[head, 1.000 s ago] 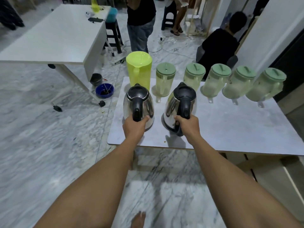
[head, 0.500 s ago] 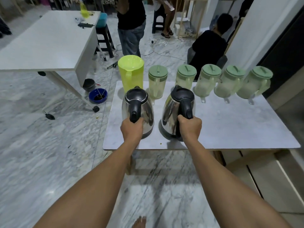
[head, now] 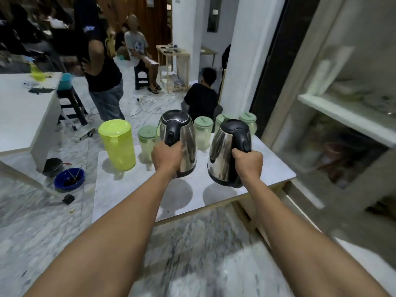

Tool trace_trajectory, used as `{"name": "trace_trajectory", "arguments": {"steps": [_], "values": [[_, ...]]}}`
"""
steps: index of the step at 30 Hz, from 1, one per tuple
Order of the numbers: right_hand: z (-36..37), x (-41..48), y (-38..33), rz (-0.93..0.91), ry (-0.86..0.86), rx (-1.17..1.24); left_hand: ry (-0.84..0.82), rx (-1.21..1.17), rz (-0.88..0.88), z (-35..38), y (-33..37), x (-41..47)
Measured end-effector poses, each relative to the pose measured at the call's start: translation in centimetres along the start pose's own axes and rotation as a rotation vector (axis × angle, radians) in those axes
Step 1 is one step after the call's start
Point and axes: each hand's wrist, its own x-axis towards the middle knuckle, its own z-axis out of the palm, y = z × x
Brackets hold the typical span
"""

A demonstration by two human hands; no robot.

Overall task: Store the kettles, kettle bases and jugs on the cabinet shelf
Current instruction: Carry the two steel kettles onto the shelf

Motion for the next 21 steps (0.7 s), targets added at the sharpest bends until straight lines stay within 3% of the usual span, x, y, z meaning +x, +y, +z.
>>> {"name": "trace_trajectory", "arguments": {"steps": [12,21], "values": [[-20.1,0.0,-7.3,-0.07,0.488,0.002,-0.417,-0.117,0.321,10.2,13.9,-7.5],[-33.8,-4.7,-9.0,-0.056,0.794,-0.036,-0.698,-0.196,0.445,15.0,21.4,-16.7]]}}
